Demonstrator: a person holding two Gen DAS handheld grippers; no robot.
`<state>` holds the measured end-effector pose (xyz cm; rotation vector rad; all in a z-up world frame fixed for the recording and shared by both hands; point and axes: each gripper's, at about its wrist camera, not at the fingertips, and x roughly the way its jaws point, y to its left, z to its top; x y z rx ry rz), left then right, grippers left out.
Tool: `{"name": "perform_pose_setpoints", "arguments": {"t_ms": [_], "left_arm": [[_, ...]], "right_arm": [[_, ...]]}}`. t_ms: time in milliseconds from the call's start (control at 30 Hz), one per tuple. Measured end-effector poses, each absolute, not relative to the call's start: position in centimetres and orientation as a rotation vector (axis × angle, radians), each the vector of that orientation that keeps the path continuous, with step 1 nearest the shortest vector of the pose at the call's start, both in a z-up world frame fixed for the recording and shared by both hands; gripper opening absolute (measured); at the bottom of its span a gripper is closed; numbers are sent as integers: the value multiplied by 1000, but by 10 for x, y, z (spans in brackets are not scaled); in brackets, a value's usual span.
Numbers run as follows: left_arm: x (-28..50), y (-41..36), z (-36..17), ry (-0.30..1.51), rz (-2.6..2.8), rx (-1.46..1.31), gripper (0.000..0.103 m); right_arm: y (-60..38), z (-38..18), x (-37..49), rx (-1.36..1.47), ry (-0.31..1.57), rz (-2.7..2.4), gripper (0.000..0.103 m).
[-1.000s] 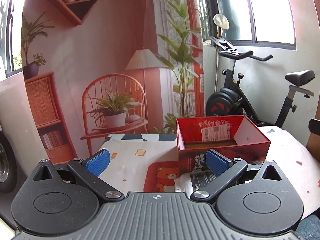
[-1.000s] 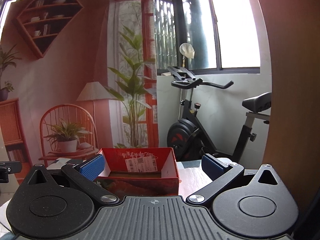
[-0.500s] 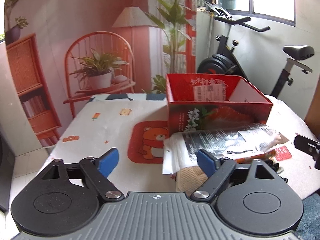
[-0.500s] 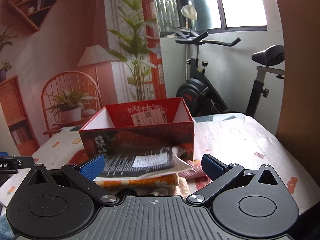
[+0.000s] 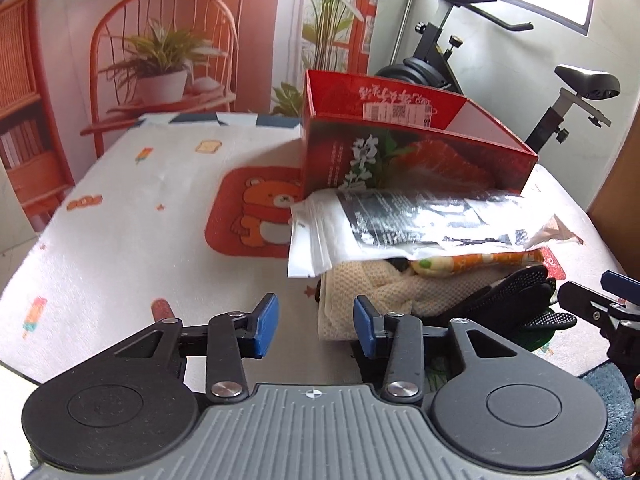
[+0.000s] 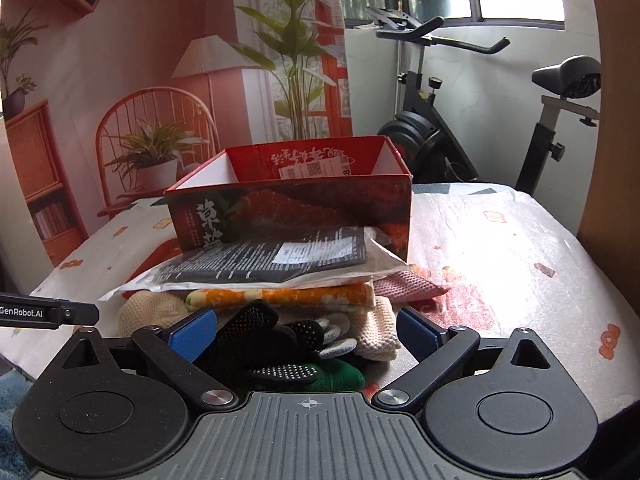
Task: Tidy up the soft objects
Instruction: 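Move both grippers down toward the pile of soft items beside the box, then close the right gripper on the black glove at the pile's base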
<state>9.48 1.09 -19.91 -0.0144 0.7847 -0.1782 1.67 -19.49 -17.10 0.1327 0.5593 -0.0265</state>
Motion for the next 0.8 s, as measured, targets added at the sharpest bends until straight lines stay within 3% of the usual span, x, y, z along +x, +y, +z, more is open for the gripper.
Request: {"name": "perform_pose_setpoints", "arguments": {"t_ms": [167, 800], "left_arm": [[107, 9, -219, 873, -211, -48, 44], [130, -8, -263, 1003, -367, -149, 44]], "right_arm": [[-186, -179, 23, 85, 583, 11, 75], [-181, -197, 44, 40, 575, 71, 74]]}}
